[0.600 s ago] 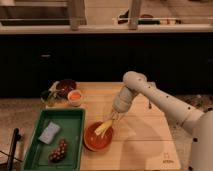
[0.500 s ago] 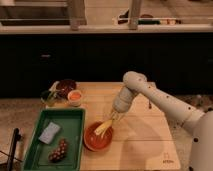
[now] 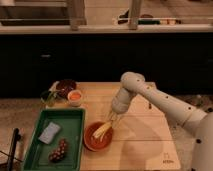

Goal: Place banana in red bowl

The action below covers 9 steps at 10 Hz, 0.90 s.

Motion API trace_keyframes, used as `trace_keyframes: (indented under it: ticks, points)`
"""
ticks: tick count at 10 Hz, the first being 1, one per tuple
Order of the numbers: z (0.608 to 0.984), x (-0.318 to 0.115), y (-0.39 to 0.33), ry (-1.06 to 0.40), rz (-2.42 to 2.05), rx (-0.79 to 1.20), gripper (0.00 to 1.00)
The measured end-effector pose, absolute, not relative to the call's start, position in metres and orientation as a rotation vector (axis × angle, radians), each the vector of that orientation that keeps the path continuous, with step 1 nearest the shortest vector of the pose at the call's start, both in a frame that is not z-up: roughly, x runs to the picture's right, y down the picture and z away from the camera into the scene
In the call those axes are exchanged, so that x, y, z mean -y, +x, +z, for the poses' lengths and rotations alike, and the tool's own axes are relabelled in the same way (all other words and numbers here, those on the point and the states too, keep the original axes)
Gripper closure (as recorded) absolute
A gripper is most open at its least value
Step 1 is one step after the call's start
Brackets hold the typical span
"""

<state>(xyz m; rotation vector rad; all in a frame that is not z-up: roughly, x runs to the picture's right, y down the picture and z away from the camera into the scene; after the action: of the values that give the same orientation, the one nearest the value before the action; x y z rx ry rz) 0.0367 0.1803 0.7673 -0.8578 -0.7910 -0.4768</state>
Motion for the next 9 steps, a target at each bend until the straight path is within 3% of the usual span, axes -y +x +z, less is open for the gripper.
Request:
trace_keyframes:
  ticks: [9]
  points:
    - [0.7577,-0.1821,0.0286,-0.858,-0.513,0.804,0.2]
